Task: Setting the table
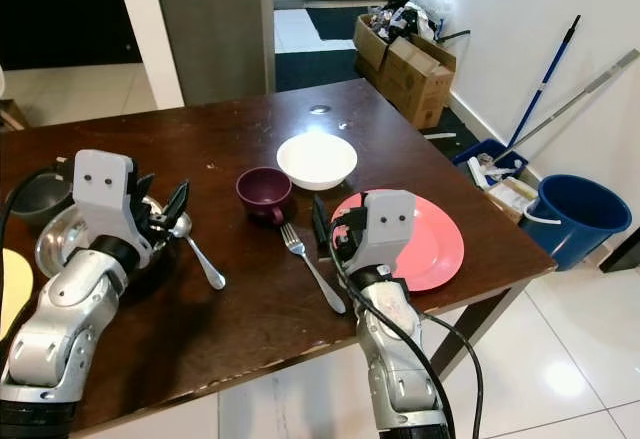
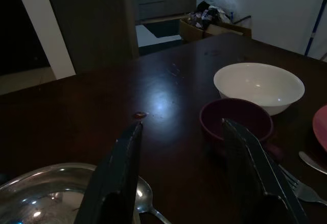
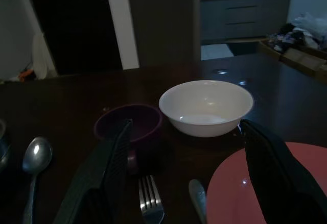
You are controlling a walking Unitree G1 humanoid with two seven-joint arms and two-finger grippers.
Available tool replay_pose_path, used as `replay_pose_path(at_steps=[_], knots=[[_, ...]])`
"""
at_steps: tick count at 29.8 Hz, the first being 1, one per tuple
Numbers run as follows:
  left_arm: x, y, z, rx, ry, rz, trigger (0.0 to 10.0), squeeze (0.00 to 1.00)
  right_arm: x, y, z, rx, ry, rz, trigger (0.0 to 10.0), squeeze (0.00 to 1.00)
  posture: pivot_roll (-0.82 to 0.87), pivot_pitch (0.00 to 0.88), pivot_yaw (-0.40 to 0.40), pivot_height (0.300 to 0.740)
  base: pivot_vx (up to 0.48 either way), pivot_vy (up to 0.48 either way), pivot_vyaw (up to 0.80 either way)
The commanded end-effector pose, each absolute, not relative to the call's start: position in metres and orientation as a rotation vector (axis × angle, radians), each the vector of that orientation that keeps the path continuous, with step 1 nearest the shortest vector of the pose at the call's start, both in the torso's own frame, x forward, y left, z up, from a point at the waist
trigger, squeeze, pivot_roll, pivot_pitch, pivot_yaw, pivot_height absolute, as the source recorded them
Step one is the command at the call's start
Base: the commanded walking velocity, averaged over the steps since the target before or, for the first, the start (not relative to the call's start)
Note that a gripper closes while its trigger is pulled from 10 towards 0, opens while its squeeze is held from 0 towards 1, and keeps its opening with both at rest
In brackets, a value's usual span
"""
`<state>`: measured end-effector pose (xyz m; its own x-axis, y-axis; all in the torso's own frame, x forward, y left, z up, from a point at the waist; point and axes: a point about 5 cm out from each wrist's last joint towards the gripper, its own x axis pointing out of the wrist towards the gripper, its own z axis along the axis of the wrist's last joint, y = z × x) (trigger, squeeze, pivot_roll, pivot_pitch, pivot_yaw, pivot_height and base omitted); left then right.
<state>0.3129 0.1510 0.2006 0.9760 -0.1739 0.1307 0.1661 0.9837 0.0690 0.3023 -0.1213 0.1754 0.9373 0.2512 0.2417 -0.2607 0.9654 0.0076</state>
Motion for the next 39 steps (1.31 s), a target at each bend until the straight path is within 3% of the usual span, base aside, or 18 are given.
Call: replay_pose_path(at_steps=[1, 10, 14, 23, 26, 28, 39], knots=[[0.313, 0.158, 0.185, 0.106, -0.053, -0.166, 10.0, 0.00, 0.298, -0.114, 0.170, 0.007, -0.214, 0.322, 10.0, 0.00, -0.03, 0.030, 0.113, 0.740, 0.000, 0.000, 0.00], [0.327, 0.202, 0.162, 0.335, 0.148, -0.047, 10.0, 0.00, 0.295, -0.090, 0.162, -0.009, -0.182, 0.442, 10.0, 0.00, -0.03, 0.028, 0.132, 0.740, 0.000, 0.000, 0.00], [0.332, 0.212, 0.159, 0.402, 0.190, -0.092, 10.0, 0.00, 0.295, -0.087, 0.163, 0.001, -0.187, 0.446, 10.0, 0.00, -0.02, 0.025, 0.135, 0.740, 0.000, 0.000, 0.00], [0.359, 0.195, 0.167, 0.510, 0.232, -0.364, 10.0, 0.00, 0.299, -0.095, 0.165, 0.020, -0.192, 0.408, 10.0, 0.00, -0.03, 0.021, 0.145, 0.740, 0.000, 0.000, 0.00], [0.366, 0.196, 0.171, 0.561, 0.227, -0.355, 10.0, 0.00, 0.299, -0.096, 0.165, 0.020, -0.194, 0.401, 10.0, 0.00, -0.03, 0.019, 0.150, 0.740, 0.000, 0.000, 0.00], [0.374, 0.202, 0.170, 0.687, 0.260, -0.347, 10.0, 0.00, 0.299, -0.098, 0.165, 0.026, -0.195, 0.389, 10.0, 0.00, -0.03, 0.019, 0.154, 0.740, 0.000, 0.000, 0.00], [0.371, 0.232, 0.155, 0.669, 0.373, -0.282, 10.0, 0.00, 0.298, -0.098, 0.163, 0.035, -0.189, 0.384, 10.0, 0.00, -0.02, 0.023, 0.147, 0.740, 0.000, 0.000, 0.00]])
